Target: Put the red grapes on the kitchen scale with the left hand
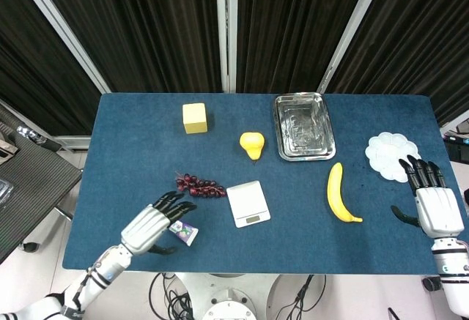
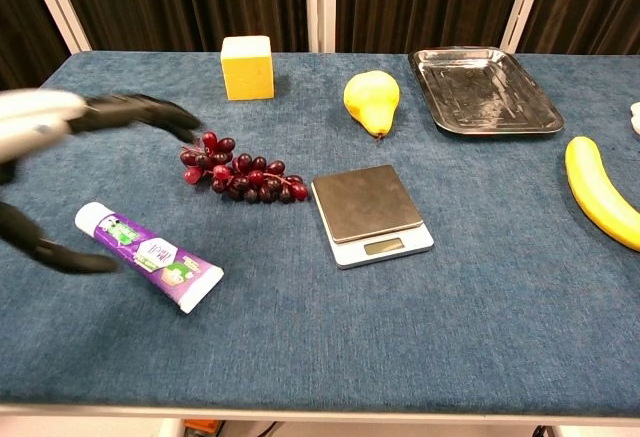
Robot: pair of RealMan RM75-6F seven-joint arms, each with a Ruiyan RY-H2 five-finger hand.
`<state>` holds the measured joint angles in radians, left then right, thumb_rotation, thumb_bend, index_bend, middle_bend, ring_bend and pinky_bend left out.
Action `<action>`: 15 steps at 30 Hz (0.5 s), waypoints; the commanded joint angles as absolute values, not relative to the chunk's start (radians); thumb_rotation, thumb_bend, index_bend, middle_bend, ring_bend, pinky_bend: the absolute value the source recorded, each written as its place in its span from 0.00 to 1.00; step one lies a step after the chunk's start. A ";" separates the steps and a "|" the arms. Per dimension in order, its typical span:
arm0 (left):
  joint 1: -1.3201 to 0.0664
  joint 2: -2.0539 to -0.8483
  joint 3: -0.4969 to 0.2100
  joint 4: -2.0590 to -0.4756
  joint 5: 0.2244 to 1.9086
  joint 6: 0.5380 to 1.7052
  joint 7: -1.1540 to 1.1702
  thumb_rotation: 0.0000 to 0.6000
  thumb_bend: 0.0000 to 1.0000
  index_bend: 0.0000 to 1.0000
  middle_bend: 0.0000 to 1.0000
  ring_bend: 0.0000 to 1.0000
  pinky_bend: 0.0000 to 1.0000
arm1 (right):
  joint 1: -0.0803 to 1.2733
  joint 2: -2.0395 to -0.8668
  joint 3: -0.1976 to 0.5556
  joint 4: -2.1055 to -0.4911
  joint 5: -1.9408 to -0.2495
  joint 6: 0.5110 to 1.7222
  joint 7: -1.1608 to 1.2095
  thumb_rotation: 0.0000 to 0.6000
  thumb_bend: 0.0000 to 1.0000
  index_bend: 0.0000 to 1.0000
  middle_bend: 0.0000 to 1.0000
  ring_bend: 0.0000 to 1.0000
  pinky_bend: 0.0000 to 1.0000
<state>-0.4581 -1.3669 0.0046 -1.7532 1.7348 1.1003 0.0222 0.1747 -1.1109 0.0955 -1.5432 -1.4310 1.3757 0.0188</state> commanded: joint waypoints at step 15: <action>-0.568 -1.597 0.020 -1.590 1.702 1.005 -0.006 1.00 0.31 0.07 0.19 0.00 0.02 | 0.151 -1.103 0.105 -1.479 -1.371 1.361 0.050 1.00 0.11 0.00 0.00 0.00 0.00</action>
<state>-0.5631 -1.5872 0.0125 -1.5985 1.7110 1.0134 -0.0064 0.1517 -1.1035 0.1036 -1.4808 -1.3720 1.3610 0.0479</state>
